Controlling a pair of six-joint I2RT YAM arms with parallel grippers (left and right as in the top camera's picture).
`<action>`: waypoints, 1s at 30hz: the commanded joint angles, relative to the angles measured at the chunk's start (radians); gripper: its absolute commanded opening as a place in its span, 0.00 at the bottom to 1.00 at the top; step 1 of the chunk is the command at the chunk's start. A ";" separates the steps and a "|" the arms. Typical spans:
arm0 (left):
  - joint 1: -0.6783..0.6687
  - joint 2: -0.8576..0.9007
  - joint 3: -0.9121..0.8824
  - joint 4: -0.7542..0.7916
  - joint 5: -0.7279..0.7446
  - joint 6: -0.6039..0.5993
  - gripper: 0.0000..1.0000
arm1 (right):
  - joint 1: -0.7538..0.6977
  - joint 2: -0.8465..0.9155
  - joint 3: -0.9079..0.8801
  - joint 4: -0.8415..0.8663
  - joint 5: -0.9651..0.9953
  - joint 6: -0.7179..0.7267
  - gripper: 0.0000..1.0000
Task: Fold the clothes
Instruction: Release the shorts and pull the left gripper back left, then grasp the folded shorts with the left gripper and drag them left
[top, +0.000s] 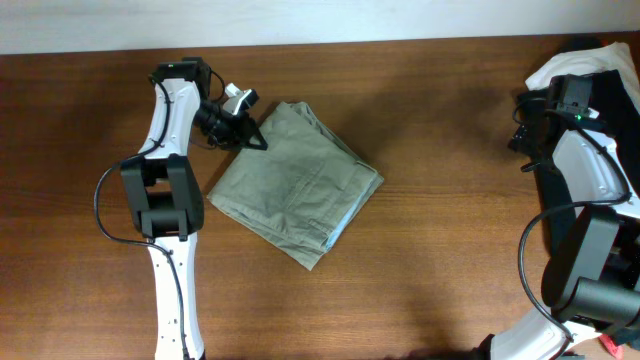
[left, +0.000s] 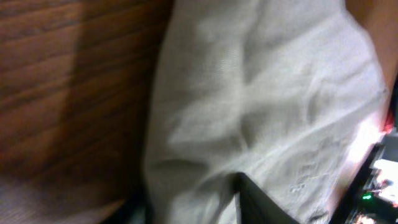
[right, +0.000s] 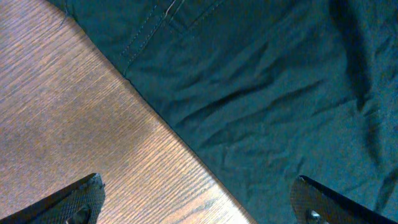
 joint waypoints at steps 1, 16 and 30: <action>0.007 0.065 -0.014 0.039 -0.091 -0.094 0.25 | -0.003 -0.010 0.015 0.001 0.016 0.005 0.99; 0.610 0.065 -0.014 0.177 0.076 -0.450 0.49 | -0.003 -0.010 0.015 0.001 0.016 0.005 0.99; 0.157 0.069 -0.014 0.020 0.036 -0.031 0.96 | -0.003 -0.010 0.015 0.001 0.016 0.005 0.99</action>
